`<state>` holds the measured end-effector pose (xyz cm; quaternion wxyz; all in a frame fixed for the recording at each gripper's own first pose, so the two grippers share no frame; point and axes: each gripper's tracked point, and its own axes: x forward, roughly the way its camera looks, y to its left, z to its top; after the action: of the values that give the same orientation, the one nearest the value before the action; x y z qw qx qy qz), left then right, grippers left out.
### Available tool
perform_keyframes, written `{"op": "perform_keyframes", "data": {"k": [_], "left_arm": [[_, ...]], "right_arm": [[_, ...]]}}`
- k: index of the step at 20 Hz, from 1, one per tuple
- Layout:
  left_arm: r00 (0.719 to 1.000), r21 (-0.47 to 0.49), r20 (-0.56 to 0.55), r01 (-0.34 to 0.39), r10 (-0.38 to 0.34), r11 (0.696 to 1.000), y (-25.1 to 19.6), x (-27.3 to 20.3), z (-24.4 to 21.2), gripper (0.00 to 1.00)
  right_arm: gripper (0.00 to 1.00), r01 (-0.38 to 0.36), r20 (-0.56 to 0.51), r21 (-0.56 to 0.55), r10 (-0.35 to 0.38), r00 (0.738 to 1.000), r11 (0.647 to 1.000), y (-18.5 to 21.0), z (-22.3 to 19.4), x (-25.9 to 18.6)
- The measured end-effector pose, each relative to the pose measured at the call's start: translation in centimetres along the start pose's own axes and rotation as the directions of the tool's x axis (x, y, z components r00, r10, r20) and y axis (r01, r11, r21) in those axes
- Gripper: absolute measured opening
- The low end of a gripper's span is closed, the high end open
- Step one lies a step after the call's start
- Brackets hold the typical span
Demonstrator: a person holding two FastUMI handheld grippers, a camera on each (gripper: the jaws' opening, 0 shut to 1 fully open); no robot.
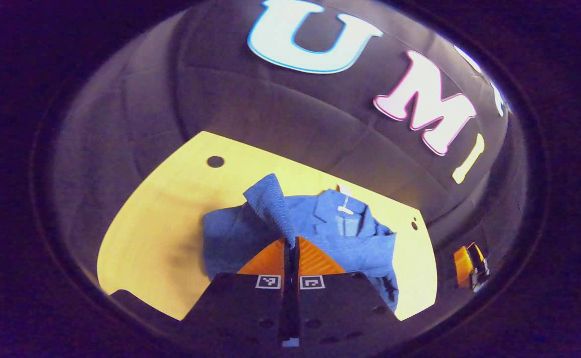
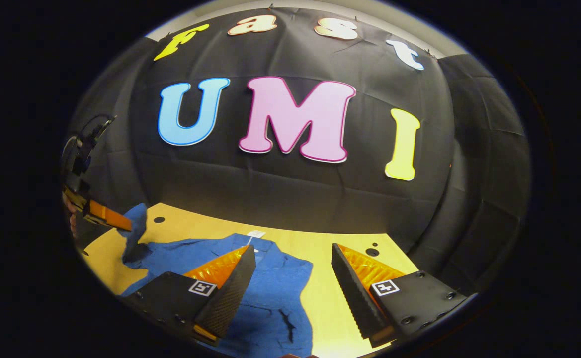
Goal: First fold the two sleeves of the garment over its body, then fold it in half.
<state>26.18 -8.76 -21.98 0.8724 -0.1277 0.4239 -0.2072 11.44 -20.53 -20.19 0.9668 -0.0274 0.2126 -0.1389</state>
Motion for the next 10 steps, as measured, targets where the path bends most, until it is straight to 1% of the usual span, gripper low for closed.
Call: {"op": "perform_keyframes", "data": {"k": [2, 3, 4, 6, 9, 10], "left_arm": [[0.998, 0.039, -0.032, 0.056, -0.055, 0.998, -6.0, 3.5, -0.5, 0.00], [0.996, 0.052, -0.053, 0.079, -0.076, 0.996, -8.1, 4.9, -1.0, 0.00], [0.994, 0.064, -0.080, 0.084, -0.079, 0.994, -9.8, 6.3, -1.6, 0.00], [0.989, 0.092, -0.138, 0.066, -0.053, 0.994, -11.9, 9.2, -3.5, 0.00], [0.971, 0.045, -0.210, 0.123, -0.111, 0.991, -16.0, 12.1, -6.4, 0.00], [0.965, 0.046, -0.232, 0.135, -0.121, 0.990, -17.2, 12.9, -7.2, 0.00]], "right_arm": [[0.97, -0.002, -0.023, 0.018, 0.002, 1.000, 1.000, -1.6, -0.7, 0.0], [0.97, -0.003, -0.037, 0.027, 0.004, 0.999, 1.000, -2.3, -1.2, -0.2], [0.97, -0.003, -0.044, 0.032, 0.005, 0.999, 0.999, -3.0, -1.4, -0.3], [0.97, 0.003, -0.044, 0.045, -0.001, 0.999, 0.999, -4.5, -1.4, -0.6], [0.97, 0.009, -0.042, 0.068, -0.006, 0.999, 0.998, -6.3, -1.5, -0.6], [0.97, 0.017, -0.046, 0.074, -0.013, 0.999, 0.997, -7.0, -1.7, -0.5]]}}
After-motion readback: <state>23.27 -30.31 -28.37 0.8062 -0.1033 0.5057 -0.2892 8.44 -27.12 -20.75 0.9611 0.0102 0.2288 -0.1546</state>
